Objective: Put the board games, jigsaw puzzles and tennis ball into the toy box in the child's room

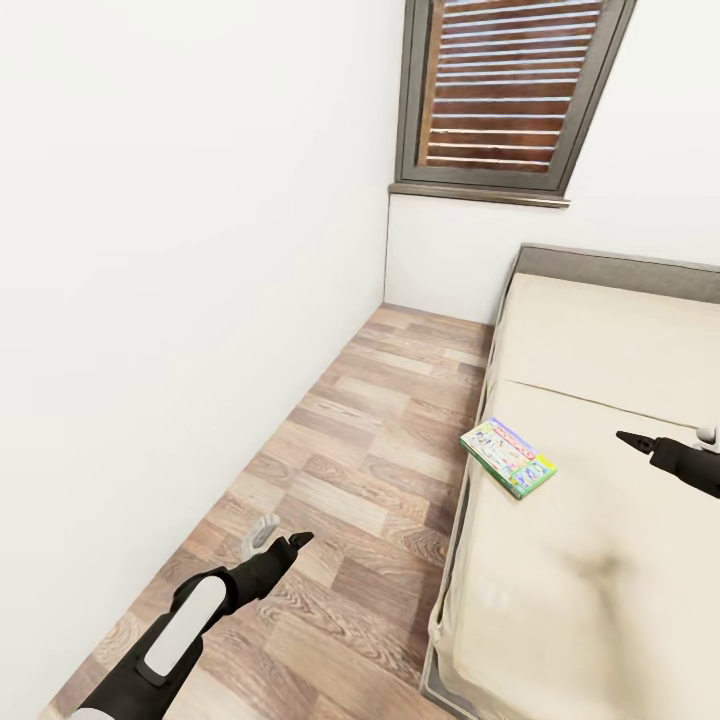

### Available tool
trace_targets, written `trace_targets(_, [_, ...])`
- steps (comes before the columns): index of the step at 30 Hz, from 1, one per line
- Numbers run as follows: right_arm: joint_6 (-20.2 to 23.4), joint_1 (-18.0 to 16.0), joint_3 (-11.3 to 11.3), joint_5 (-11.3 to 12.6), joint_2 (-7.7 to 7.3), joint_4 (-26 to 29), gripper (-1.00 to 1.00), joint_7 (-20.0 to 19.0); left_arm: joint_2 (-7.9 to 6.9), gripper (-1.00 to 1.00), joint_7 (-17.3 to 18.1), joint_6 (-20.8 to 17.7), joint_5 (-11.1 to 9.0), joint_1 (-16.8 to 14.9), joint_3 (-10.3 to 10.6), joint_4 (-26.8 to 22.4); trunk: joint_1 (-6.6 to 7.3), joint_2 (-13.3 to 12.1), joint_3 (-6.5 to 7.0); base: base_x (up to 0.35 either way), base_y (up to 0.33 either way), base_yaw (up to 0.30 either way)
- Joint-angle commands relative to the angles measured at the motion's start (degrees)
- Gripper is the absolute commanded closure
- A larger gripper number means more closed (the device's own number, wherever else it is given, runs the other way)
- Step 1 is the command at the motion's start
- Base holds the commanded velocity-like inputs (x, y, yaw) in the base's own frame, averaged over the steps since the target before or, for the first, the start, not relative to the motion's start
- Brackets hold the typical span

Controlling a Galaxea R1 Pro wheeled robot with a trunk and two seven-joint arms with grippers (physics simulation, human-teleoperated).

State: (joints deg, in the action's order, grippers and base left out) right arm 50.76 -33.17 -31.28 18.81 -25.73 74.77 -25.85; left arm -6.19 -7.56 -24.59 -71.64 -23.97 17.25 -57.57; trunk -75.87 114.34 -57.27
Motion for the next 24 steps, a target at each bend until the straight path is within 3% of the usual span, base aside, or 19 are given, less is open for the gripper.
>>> trace_targets(1, [0.3, -0.1, -0.1, -0.2, 0.04, 0.0, -1.0, -0.3, -0.06, -1.0, -0.5, 0.0, -0.6, 0.0, 0.2, -0.1, 0.01, 0.0, -0.05, 0.0, 0.175, -0.002])
trace_targets(10, [0.3, -0.1, -0.1, -0.2, 0.04, 0.0, -1.0, -0.3, -0.05, -1.0, -0.5, 0.0, -0.6, 0.0, 0.2, -0.1, 0.01, 0.0, -0.05, 0.0, 0.212, -0.047])
trace_targets(24, [0.4, -0.1, -0.1, -0.2, -0.02, 0.0, -1.0, -0.3, -0.05, -1.0, -0.5, 0.0, -0.5, 0.0, 0.2, -0.1, 0.01, 0.0, -0.05, 0.0, 0.043, -0.251])
